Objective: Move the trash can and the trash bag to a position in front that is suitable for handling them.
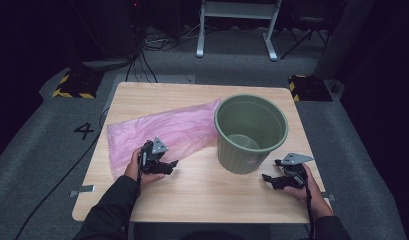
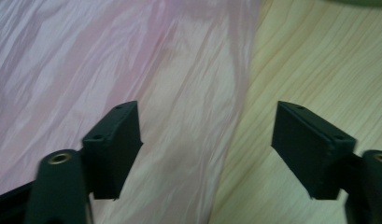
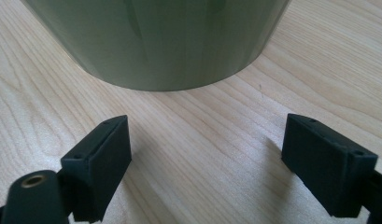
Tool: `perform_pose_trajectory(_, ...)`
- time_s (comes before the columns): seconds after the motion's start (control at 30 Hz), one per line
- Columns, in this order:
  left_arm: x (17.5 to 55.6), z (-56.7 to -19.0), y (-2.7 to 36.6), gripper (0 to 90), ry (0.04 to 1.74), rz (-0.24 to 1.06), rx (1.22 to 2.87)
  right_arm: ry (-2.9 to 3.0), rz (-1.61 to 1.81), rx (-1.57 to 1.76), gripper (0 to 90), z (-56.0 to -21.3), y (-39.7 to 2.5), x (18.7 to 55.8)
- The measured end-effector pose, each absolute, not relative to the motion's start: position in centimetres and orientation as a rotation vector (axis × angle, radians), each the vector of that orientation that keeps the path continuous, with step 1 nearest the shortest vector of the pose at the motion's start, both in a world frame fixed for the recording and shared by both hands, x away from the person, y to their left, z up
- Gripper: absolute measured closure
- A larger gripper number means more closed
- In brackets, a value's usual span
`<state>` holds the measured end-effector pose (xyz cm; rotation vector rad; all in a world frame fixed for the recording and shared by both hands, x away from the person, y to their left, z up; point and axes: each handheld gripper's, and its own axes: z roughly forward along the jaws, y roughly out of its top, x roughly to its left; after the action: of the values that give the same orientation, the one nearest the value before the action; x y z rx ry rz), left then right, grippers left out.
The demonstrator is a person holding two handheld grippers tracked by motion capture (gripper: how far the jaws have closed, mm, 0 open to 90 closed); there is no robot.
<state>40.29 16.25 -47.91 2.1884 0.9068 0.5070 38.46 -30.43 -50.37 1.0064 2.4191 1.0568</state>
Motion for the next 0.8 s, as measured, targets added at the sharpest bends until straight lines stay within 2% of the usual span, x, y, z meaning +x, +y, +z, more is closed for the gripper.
perform_pose_trajectory(0.3,44.8,-48.1,13.4,18.6,0.935,0.512,2.236,2.413,1.053,1.012,15.8,-50.4,-30.4,38.3)
perform_pose_trajectory(0.37,45.7,-48.4,13.1,18.6,0.943,0.471,2.265,2.41,1.052,1.016,15.8,-50.4,-30.4,38.3)
perform_pose_trajectory(0.6,46.5,-49.2,12.4,21.3,0.935,0.446,2.296,2.401,1.047,1.03,15.8,-50.4,-30.5,38.2)
perform_pose_trajectory(0.8,46.4,-49.0,12.9,32.5,0.954,0.386,2.293,2.399,1.048,1.032,15.8,-50.4,-30.5,38.1)
